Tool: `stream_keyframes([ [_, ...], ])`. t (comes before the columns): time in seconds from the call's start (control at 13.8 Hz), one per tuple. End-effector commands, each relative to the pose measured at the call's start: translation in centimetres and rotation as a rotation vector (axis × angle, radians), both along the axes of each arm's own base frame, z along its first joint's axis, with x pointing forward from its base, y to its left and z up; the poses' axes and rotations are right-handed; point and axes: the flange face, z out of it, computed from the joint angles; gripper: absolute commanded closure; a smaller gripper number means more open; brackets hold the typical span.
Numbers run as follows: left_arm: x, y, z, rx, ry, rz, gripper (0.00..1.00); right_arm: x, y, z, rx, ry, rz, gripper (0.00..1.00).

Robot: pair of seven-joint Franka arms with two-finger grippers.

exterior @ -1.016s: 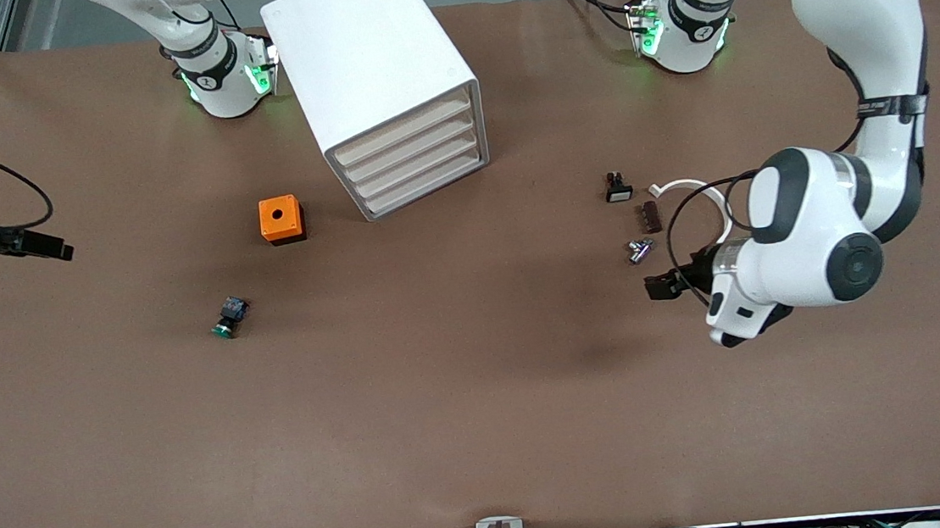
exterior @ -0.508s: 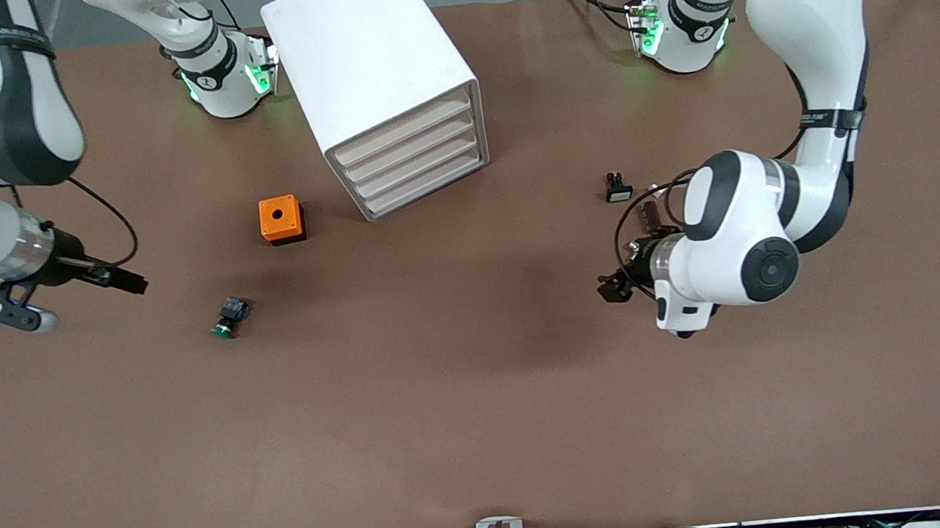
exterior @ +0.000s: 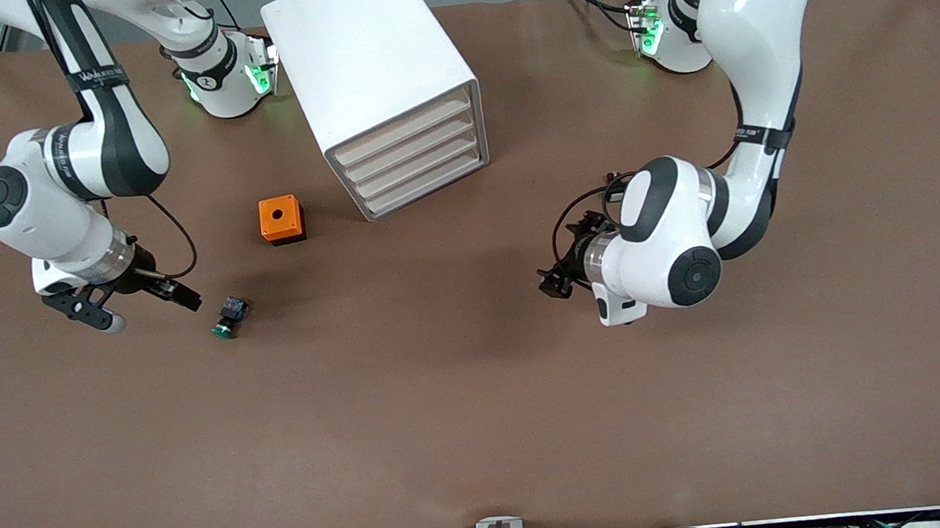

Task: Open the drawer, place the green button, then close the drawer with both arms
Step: 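Reach the right gripper to the green button while the left gripper nears the drawer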

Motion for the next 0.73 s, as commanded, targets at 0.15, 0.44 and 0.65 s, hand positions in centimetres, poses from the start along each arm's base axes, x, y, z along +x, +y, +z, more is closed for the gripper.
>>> stream_keyframes([
  [0.15,-0.9,-3.5,-2.1,-0.006,0.177,0.189,0.0,0.2,1.1,-2.3,0.0,-0.004,-0.074,0.0],
  [0.44,-2.0,-5.8,-4.8,0.022,0.333,0.333,0.0,-0.5,1.1,-4.9,0.002,-0.038,-0.076,0.0],
  [0.65,-2.3,-6.6,-5.9,0.027,0.454,0.424,0.0,-1.3,1.2,-6.8,0.004,-0.053,-0.091,0.0],
])
